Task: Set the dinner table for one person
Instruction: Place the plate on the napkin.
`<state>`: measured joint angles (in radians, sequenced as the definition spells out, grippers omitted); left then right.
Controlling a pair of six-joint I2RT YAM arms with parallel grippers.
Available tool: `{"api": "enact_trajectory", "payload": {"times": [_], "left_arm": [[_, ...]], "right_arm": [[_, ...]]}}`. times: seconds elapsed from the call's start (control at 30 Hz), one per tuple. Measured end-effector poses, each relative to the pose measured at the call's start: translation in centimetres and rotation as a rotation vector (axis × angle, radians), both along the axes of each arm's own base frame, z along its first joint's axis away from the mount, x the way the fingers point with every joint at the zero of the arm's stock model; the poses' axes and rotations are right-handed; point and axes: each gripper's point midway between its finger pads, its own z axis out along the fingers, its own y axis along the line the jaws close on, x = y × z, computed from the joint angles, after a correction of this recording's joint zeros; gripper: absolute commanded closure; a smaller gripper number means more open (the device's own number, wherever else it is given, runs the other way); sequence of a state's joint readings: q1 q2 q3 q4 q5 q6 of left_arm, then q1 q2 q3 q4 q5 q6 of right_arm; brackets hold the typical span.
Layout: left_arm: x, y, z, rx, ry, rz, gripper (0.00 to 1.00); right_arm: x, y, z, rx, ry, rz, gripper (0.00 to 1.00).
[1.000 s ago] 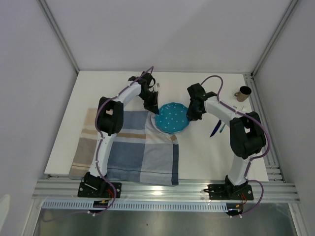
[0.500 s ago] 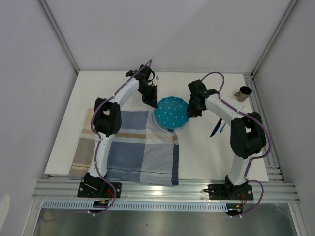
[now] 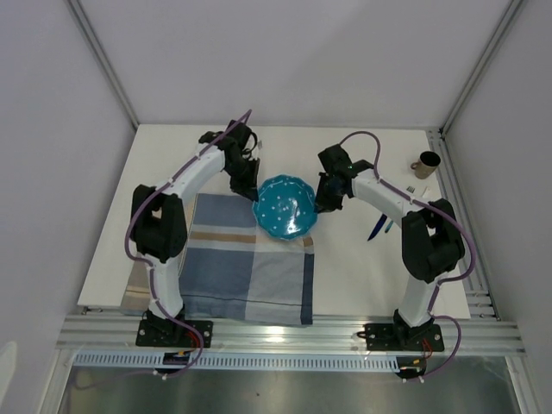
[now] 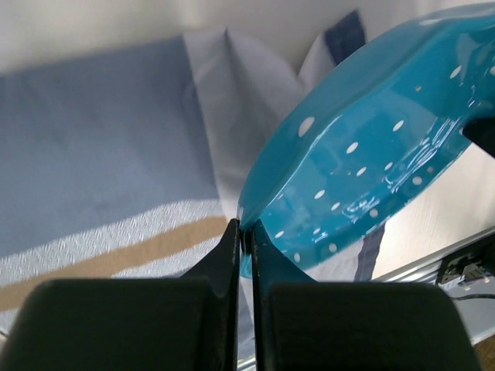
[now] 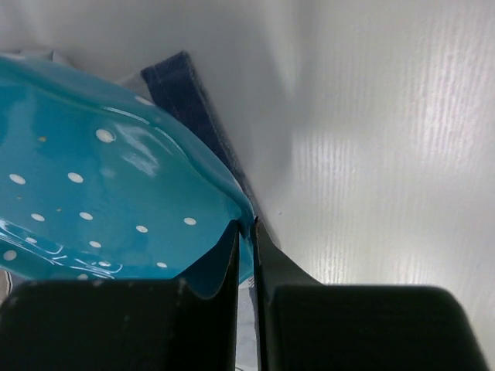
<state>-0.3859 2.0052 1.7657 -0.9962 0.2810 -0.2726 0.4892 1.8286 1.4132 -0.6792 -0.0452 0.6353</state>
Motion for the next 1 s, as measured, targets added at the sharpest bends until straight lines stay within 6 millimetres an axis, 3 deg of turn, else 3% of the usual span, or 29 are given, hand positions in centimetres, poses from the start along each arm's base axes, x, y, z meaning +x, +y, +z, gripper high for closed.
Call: {"api": "enact_trajectory", "payload": {"times": [0.33, 0.7, 1.0], "left_arm": [[-4.9, 2.7, -2.4, 0.070, 0.077, 0.030, 1.00], [-7.0, 4.0, -3.4, 0.102, 0.097, 0.051, 1.00], [-8.0, 4.7, -4.6, 0.134, 0.130, 0.079, 1.00]], "right_arm": [[-2.4, 2.1, -0.8, 0.009, 0.037, 0.074, 1.00], [-3.8, 3.6, -2.9, 0.004, 0.100, 0.122, 1.00], [-3.4, 4.6, -4.1, 0.007, 0.138, 0.141, 1.00]]}}
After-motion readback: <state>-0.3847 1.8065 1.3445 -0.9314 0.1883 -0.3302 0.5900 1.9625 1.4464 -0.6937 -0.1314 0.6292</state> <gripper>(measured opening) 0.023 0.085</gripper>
